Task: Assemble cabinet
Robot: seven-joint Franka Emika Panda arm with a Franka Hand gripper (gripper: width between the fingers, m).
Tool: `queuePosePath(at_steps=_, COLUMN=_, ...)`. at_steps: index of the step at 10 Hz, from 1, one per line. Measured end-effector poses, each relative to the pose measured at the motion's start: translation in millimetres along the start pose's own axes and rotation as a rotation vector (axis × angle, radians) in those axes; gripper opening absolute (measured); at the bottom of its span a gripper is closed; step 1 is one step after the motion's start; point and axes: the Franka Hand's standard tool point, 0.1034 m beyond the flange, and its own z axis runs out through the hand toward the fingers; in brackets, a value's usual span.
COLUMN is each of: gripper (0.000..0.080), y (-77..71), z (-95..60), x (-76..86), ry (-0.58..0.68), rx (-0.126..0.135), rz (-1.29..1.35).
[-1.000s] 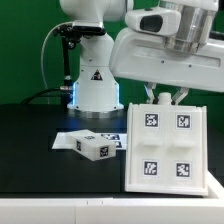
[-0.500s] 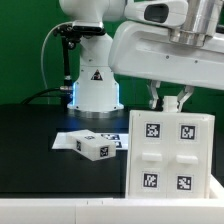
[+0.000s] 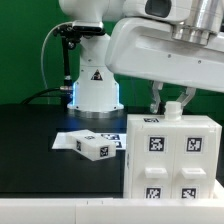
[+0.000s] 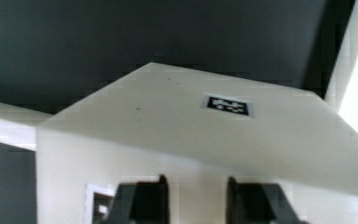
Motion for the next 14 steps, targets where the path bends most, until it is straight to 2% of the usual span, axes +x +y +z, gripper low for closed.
queuePosePath(at_steps=2, gripper=0.0138, y=0.9, z=1.1, x=-4.1, ry=0.0, rx=0.007, rz=0.008)
queuePosePath(at_steps=4, gripper=0.0485, y=3.2, z=0.6, x=-39.3, ry=-0.02, rx=0.05, rz=0.033)
queuePosePath(at_steps=5, gripper=0.0485, y=5.9, z=-0.6, x=-54.7, ry=-0.032, rx=0.079, rz=0.024)
queuePosePath(at_steps=6, gripper=0.0666, y=8.6, z=-1.4, x=-69.8, ry=-0.043, rx=0.104, rz=0.025)
queuePosePath(at_steps=7, gripper=0.0759, y=9.0, z=2.8, x=-81.7, ry=-0.054, rx=0.111, rz=0.029)
queuePosePath(at_steps=8, gripper=0.0759, y=9.7, z=8.3, x=-87.0, ry=-0.059, rx=0.11, rz=0.029)
queuePosePath(at_steps=9, gripper=0.0791, y=9.4, z=7.3, x=-85.5, ry=-0.056, rx=0.11, rz=0.028)
queuePosePath(at_steps=11, gripper=0.0798, y=9.6, z=7.7, x=-85.6, ry=-0.056, rx=0.109, rz=0.029)
queuePosePath(at_steps=12, gripper=0.0797, y=13.8, z=12.2, x=-87.7, ry=-0.038, rx=0.122, rz=-0.027)
queuePosePath(at_steps=13, gripper=0.0797, y=24.9, z=25.2, x=-100.9, ry=-0.028, rx=0.15, rz=-0.071)
queuePosePath(at_steps=14, gripper=0.0797, y=32.3, z=35.0, x=-118.8, ry=-0.03, rx=0.163, rz=-0.129)
